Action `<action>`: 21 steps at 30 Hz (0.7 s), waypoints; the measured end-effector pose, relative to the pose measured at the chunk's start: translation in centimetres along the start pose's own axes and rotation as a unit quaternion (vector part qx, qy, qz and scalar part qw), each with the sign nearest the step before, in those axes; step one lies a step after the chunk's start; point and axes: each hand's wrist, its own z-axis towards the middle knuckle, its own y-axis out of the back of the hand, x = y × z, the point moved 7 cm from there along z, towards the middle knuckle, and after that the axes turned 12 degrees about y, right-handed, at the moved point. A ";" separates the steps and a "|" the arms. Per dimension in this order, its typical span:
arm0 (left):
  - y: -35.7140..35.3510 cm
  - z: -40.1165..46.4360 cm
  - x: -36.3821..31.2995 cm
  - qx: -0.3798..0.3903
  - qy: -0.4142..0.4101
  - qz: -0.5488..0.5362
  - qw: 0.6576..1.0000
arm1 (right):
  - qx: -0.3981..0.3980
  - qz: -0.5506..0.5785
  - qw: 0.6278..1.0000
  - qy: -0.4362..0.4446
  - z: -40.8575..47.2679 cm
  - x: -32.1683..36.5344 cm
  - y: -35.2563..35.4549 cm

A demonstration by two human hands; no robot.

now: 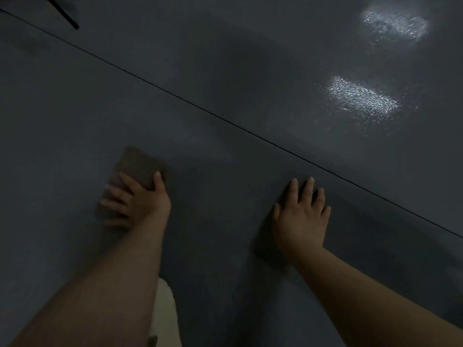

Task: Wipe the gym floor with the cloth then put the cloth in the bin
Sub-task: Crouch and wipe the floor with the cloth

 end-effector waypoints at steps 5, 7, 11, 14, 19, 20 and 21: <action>-2.3 -4.8 -1.0 0.004 -0.020 0.001 1.000 | -0.004 0.008 1.000 0.013 0.1 0.1 0.2; -3.6 -7.9 -2.6 -0.010 -0.115 0.050 0.992 | -0.012 0.014 0.999 0.029 -0.2 -0.4 0.6; -7.2 -16.9 -3.6 -0.047 -0.436 0.127 0.890 | -0.014 0.010 0.997 0.076 -0.8 -1.8 1.5; -8.8 -19.4 -2.3 -0.033 -0.632 0.214 0.745 | -0.012 0.011 0.995 0.101 -1.1 -2.7 1.7; -6.1 -12.5 0.2 -0.086 -0.535 0.169 0.823 | -0.018 0.006 0.992 0.125 -1.9 -3.8 1.9; -5.4 -11.3 1.7 -0.071 -0.430 0.133 0.890 | -0.018 0.008 0.993 0.119 -2.3 -4.2 1.9; -5.0 -10.8 3.5 -0.049 -0.321 0.100 0.941 | -0.020 0.011 0.993 0.113 -2.7 -4.7 1.9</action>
